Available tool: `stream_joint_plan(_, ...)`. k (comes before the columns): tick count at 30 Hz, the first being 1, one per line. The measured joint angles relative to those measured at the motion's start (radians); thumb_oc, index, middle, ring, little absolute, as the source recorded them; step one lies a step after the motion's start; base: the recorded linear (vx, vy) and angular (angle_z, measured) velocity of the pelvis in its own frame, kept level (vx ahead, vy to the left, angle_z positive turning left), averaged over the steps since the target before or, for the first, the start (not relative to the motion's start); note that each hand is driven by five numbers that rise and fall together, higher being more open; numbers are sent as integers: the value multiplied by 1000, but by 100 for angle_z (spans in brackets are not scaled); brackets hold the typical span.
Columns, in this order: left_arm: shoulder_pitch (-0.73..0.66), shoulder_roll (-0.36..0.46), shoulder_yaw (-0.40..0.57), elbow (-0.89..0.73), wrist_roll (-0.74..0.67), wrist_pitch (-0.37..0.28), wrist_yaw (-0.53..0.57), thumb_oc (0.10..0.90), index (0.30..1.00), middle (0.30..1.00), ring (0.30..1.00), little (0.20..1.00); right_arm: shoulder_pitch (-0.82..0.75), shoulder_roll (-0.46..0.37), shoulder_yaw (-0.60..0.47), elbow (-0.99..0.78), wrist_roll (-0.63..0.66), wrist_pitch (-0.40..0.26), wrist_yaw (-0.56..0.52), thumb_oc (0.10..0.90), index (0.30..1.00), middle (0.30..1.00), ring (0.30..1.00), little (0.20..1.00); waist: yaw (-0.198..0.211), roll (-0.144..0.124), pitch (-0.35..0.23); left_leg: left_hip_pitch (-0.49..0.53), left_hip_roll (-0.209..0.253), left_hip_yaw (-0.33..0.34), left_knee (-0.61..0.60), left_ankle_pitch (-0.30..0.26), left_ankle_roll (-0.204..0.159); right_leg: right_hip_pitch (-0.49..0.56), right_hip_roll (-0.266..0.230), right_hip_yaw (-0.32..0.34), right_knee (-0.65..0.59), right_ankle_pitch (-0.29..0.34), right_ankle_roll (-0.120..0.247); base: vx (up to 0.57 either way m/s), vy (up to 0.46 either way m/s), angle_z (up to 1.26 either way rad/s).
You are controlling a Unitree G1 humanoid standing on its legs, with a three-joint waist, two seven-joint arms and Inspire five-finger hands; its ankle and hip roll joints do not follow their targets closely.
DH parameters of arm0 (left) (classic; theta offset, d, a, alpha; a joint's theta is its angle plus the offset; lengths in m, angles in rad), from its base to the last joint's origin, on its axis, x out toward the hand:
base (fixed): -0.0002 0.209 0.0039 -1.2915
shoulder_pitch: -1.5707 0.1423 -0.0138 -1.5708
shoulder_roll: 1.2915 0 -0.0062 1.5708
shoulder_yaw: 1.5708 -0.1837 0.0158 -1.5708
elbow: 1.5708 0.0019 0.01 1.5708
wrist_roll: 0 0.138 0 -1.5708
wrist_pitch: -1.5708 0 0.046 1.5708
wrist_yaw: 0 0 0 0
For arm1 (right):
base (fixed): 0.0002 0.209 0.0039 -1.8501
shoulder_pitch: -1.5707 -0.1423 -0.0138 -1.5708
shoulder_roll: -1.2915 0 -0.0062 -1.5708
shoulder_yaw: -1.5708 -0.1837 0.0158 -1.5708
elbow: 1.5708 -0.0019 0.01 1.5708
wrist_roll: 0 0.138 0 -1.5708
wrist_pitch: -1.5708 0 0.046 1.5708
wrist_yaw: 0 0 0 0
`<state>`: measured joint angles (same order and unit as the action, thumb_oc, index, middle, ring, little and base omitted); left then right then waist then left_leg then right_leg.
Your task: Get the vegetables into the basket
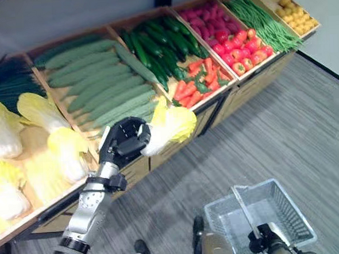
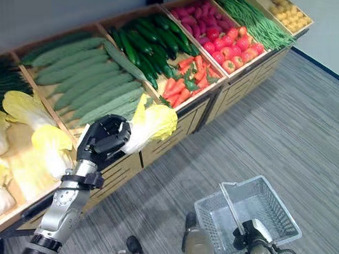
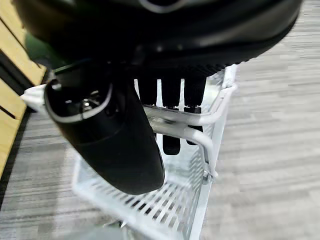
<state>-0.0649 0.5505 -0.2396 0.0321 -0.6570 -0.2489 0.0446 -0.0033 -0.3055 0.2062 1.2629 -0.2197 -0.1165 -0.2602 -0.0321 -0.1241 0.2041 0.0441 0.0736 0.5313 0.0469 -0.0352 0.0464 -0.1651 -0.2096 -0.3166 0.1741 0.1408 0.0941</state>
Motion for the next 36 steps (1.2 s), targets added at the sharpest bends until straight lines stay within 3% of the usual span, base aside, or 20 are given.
stream_joint_plan(1,-33,-4,2,-24,0,1,-10,400,300,300,300,300,-18,-23,-3,-5,0,-1,2,400,300,300,300,300,-26,48,19,-8,-8,7,-57,19,-19,4,10,65,-89,36,48,30,-185,-82)
stream_joint_plan(2,-33,-16,2,-31,2,1,-14,400,300,300,300,300,-11,-20,-5,-1,3,11,3,400,300,300,300,300,-36,51,20,2,-3,24,-62,35,-37,0,0,66,-56,-22,37,64,-232,-66)
stream_joint_plan(3,3,-10,16,-42,6,0,-14,400,300,300,300,300,26,-18,-3,-3,3,16,5,400,300,300,300,300,-5,47,5,52,1,73,-90,40,-62,5,2,16,-6,-105,31,44,-262,-67)
stream_joint_plan(5,22,-36,28,-36,1,-2,-7,400,300,300,300,300,49,-19,-5,-14,3,17,1,400,300,300,300,300,-17,66,-15,52,33,87,-85,50,-85,18,61,38,-74,-90,-16,10,-234,-75)
stream_joint_plan(7,21,-56,22,-34,-12,-1,-9,400,300,300,300,300,46,-18,-3,-38,3,14,-1,400,300,300,300,300,-31,75,-16,52,73,68,-64,53,-80,40,120,67,-135,-58,-58,66,-265,-65)
stream_joint_plan(11,7,-89,13,-28,-24,2,-48,400,300,300,300,300,64,-38,-6,-34,4,13,-2,400,300,300,300,300,-78,112,-29,83,131,26,-31,72,-104,91,181,90,-177,-68,-76,59,-330,-34)
stream_joint_plan(13,-3,-110,-12,6,-51,1,-46,400,300,300,300,300,69,-51,-52,-22,29,6,-3,400,300,300,300,300,-89,145,-35,32,183,-24,106,87,-126,91,197,96,-154,-112,-97,42,-294,-7)
stream_joint_plan(14,-4,-109,-19,11,-51,2,-46,400,300,300,300,300,61,-50,-51,-15,32,4,-3,400,300,300,300,300,-87,146,-34,18,193,-65,159,96,-140,89,217,109,-152,-102,-130,60,-91,-78)
stream_joint_plan(15,11,-109,-15,13,-52,0,-42,400,300,300,300,300,16,-49,-26,18,34,5,-3,400,300,300,300,300,-39,126,-30,-43,190,-241,303,61,-154,85,235,200,-136,-98,-153,89,-19,-223)
stream_joint_plan(16,8,-114,-47,15,-51,2,-50,400,300,300,300,300,-67,-90,-1,50,35,3,-4,400,300,300,300,300,0,123,-27,-104,-15,-731,21,-29,-201,91,239,308,-165,-84,-134,95,54,-226)
stream_joint_plan(17,8,-118,-56,14,-50,2,-52,400,300,300,300,300,-64,-91,0,50,34,5,-4,400,300,300,300,300,-8,121,-26,-132,-25,-742,-20,3,-187,117,250,310,-181,-84,-134,78,86,-161)
stream_joint_plan(20,12,-114,-53,13,-51,-15,-50,400,300,300,300,300,-60,-88,38,53,38,-3,-9,400,300,300,300,300,14,119,-29,-176,-43,-725,-27,50,-142,132,296,372,-191,-90,-138,62,127,-61)
stream_joint_plan(22,13,-105,-54,15,-51,-15,-46,400,300,300,300,300,-47,-82,37,44,39,-6,-13,400,300,300,300,300,0,113,-30,-187,-48,-635,10,67,-112,150,299,362,-200,-85,-145,34,217,-36)
stream_joint_plan(26,14,-87,-55,16,-51,-19,-47,400,300,300,300,300,-26,-74,35,56,39,-2,-8,400,300,300,300,300,-24,109,-29,-55,-81,-539,-115,93,-45,146,314,432,-181,-81,-149,-10,345,-44)
stream_joint_plan(27,14,-84,-57,18,-51,-19,-47,400,300,300,300,300,-34,-66,20,51,39,1,-5,400,300,300,300,300,-12,109,-27,-14,-87,-491,-142,114,-10,140,325,467,-163,-81,-149,-40,230,-58)
stream_joint_plan(30,-1,-73,-64,18,-51,-19,-50,400,300,300,300,300,-43,-60,16,28,39,-2,-5,400,300,300,300,300,-32,114,-22,-6,-89,-457,-136,91,-12,117,330,479,-133,-92,-131,-94,260,-39)
stream_joint_plan(31,-8,-68,-65,25,-51,-19,-49,400,300,300,300,300,-51,-58,5,15,39,-5,-3,400,300,300,300,300,-31,126,1,-4,-86,-435,-140,86,-2,89,318,482,-72,-148,-70,-127,154,-32)
stream_joint_plan(34,-7,-78,-68,28,-51,-20,-49,400,300,300,300,300,-50,-58,-4,18,39,1,-3,400,300,300,300,300,-4,133,15,-14,-103,-365,-135,88,18,-7,278,436,47,-209,-13,-123,69,-55)
stream_joint_plan(35,-7,-73,-63,29,-51,-20,-46,400,300,300,300,300,-59,-59,-6,21,40,5,-8,400,300,300,300,300,3,133,20,-25,-109,-338,-133,90,29,-48,251,410,92,-220,3,-96,21,-77)
stream_joint_plan(36,-9,-63,-60,33,-50,-20,-45,400,300,300,300,300,-72,-68,-7,25,40,6,-13,400,300,300,300,300,-5,134,42,-33,-118,-323,-125,80,50,-69,173,369,127,-222,6,-128,27,-54)
